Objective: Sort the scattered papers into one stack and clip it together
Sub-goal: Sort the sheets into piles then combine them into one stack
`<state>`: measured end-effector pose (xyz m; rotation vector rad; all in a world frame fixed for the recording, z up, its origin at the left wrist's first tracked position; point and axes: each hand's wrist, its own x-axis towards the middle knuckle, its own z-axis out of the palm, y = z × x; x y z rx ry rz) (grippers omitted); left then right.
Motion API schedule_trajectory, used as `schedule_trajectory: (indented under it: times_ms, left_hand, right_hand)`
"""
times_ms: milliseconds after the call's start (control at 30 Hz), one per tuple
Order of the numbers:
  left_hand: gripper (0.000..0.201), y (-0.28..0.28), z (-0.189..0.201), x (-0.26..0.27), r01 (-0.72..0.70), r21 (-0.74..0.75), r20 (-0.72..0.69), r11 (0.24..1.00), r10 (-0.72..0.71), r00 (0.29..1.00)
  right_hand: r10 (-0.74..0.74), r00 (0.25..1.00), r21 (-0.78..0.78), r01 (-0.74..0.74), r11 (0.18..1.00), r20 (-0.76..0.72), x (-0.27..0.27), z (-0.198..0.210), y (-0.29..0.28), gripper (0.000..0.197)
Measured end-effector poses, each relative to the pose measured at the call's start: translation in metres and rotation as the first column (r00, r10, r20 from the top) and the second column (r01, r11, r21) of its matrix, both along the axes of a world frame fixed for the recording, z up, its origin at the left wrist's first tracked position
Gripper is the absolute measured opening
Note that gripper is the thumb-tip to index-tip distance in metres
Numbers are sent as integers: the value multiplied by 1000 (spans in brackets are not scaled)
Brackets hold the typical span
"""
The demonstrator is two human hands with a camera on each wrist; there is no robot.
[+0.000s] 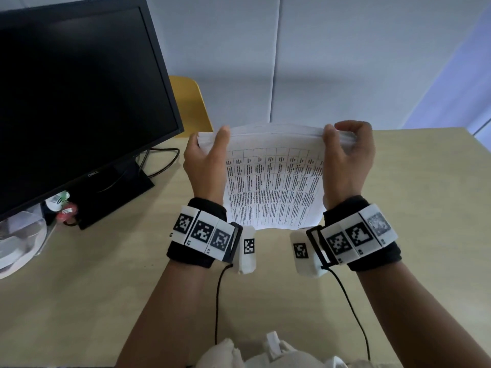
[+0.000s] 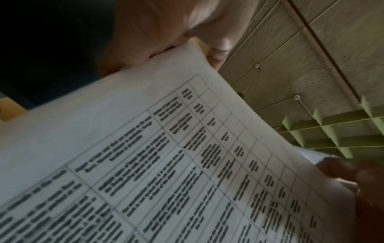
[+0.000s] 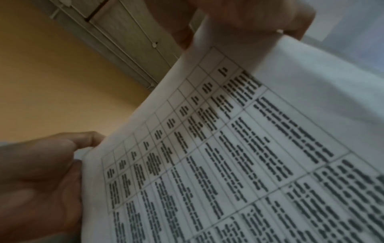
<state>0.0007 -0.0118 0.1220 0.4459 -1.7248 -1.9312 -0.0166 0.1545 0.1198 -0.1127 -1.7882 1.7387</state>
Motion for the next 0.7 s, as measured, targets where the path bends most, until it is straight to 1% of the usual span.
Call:
schedule_trajectory:
  times_ms: [67, 167, 200, 233, 267, 300, 333, 367, 400, 433, 467, 500, 567, 600, 633, 700]
  left_hand:
    - [23, 0, 0, -4, -29, -7, 0, 1000, 29, 1000]
    - [26, -4, 1, -6, -26, -49, -34, 998, 24, 999]
    - [26, -6, 0, -7, -12, -63, -47, 998, 9, 999]
    - [28, -11, -3, -8, 27, -41, -48, 999, -29, 998]
    - [41, -15, -6, -9, 82, -6, -41, 997, -82, 996]
    - [62, -18, -9, -7, 130, 11, -19, 991, -130, 991]
    - [75, -22, -16, -7, 192, 8, 3, 981, -192, 981]
    - [75, -21, -19, -3, 235, -21, 32, 972, -234, 972]
    - [68, -19, -23, 0, 274, -40, 61, 961, -271, 961]
    - [65, -17, -25, 5, 301, -23, 72, 953, -299, 952]
    - [68, -16, -33, 7, 336, -5, 72, 942, -335, 940]
    - [67, -14, -37, 9, 333, -4, 93, 943, -331, 939]
    - [55, -13, -43, 9, 261, -50, 140, 964, -252, 957]
    - [52, -12, -40, 8, 229, -72, 131, 971, -219, 967]
    - [50, -11, -36, 8, 208, -65, 102, 976, -201, 974]
    - [49, -10, -24, 9, 200, -56, 8, 978, -200, 980]
  right_hand:
    - [-8, 1000, -4, 8, 1000, -6, -4, -2, 2, 4]
    - [12, 1000, -39, -13, 999, -23, -8, -4, 6, 9]
    - [34, 999, -60, -36, 998, -26, -9, -4, 7, 10]
    - [60, 998, -78, -62, 995, -30, -9, -4, 8, 9]
    - [90, 995, -96, -92, 991, -33, -10, -4, 10, 8]
    - [131, 991, -122, -133, 984, -26, -10, -6, 13, 11]
    - [193, 981, -149, -192, 970, -9, -9, -10, 17, 18]
    - [272, 962, -172, -265, 949, 17, -8, -15, 22, 25]
    - [356, 933, -178, -342, 923, 54, -7, -22, 26, 32]
    - [421, 901, -153, -403, 902, 108, -5, -30, 27, 39]
    - [444, 878, -104, -432, 896, 181, -2, -37, 27, 45]
    - [427, 870, -60, -426, 903, 245, 1, -44, 25, 46]
    - [371, 886, -36, -376, 926, 279, 4, -52, 21, 39]
    - [364, 894, -50, -364, 930, 261, 5, -51, 20, 40]
    - [364, 902, -65, -359, 931, 233, 6, -48, 19, 44]
    - [357, 919, -76, -349, 934, 169, 6, -38, 20, 55]
